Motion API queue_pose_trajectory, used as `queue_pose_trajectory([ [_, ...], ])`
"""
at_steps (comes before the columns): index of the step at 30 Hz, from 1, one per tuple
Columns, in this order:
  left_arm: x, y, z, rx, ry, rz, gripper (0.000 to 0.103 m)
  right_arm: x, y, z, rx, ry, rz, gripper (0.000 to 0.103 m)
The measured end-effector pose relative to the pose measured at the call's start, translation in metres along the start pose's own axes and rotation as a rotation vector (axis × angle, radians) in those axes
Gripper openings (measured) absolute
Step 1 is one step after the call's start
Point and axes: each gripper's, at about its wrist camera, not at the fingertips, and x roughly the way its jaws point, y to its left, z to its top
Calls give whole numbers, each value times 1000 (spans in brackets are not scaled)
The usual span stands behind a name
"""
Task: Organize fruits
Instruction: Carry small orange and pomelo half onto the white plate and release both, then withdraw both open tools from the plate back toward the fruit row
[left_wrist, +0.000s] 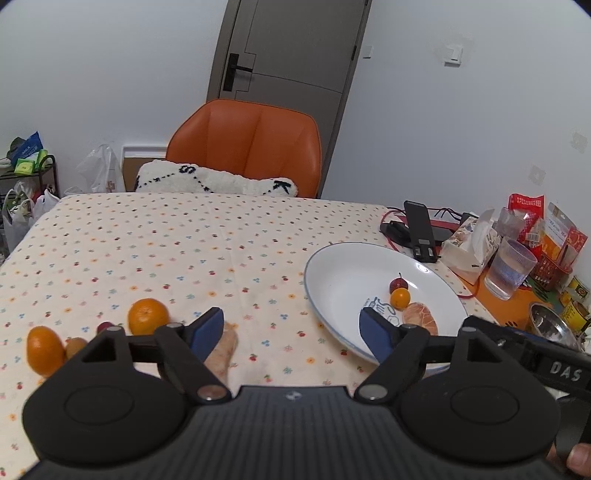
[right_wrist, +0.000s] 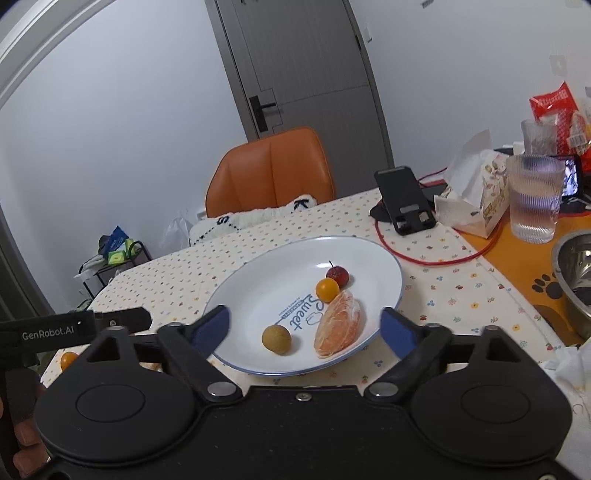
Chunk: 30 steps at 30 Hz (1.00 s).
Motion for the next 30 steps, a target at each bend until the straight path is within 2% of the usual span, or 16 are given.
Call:
queue_pose_trajectory([
  [2,-4,4,-1,-5,-3,7,80,-3,2,0,15,-13,-14,100],
  [6,-13,13,-2,-18,-12,16,82,-5,5,-1,35,-10,-6,103],
  [30,-63,84,-13,-71,-43,51,84,-8,79,-15,-34,15,87,103],
])
